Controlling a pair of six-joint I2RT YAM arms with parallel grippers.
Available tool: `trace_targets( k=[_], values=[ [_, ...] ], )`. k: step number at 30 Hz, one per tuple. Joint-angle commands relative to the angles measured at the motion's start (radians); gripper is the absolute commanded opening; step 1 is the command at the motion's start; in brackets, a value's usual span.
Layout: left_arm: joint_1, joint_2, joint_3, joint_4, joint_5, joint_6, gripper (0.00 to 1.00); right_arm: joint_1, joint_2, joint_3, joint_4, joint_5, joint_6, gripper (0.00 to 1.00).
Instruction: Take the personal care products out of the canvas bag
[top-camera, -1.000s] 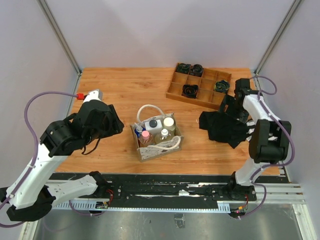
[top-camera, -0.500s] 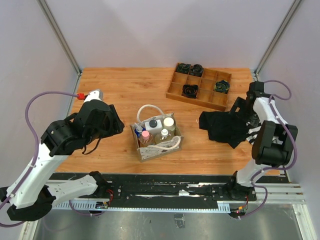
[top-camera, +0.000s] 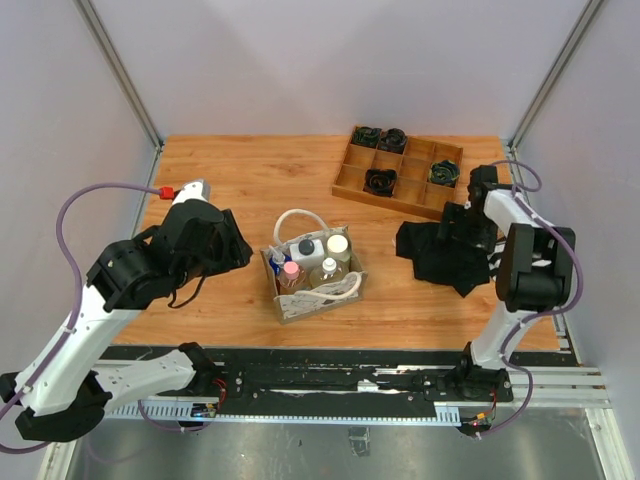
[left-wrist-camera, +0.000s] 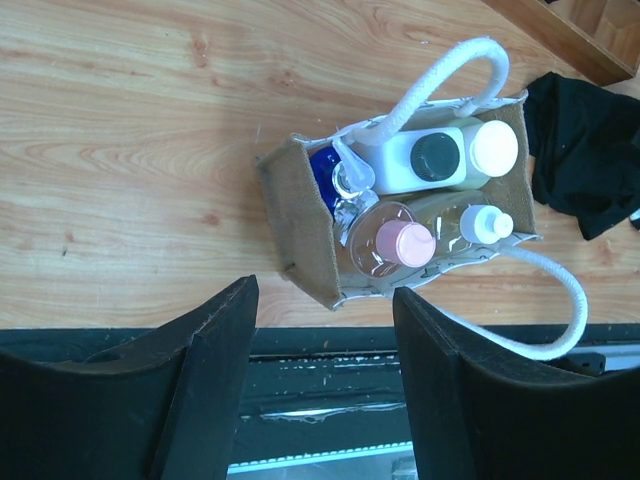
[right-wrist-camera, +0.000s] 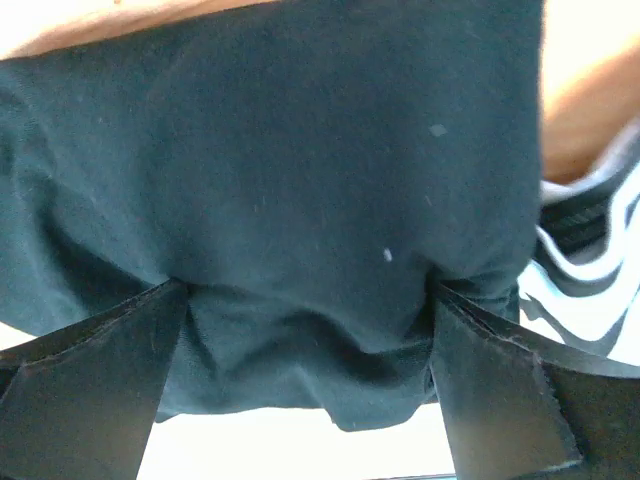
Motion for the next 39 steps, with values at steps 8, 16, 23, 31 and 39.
trace_targets(
  k=[8, 16, 23, 31, 39],
  values=[
    [-0.008, -0.012, 0.018, -0.016, -0.029, -0.015, 0.61, 0.108, 0.384, 0.352, -0.102, 0.119, 0.023, 0.98],
    [-0.008, -0.014, 0.049, -0.058, -0.045, -0.024, 0.61, 0.028, 0.514, 0.634, -0.179, 0.183, 0.044, 0.98],
    [-0.008, -0.024, 0.058, -0.075, -0.057, -0.03, 0.62, -0.053, 0.613, 0.893, -0.264, 0.234, 0.035, 0.98],
    [-0.008, -0.027, 0.09, -0.11, -0.061, -0.034, 0.62, -0.147, 0.614, 0.927, -0.278, 0.395, 0.089, 0.98],
    [-0.008, -0.045, 0.076, -0.108, -0.051, -0.046, 0.62, -0.145, 0.438, 0.792, -0.224, 0.454, 0.106, 0.98]
  ],
)
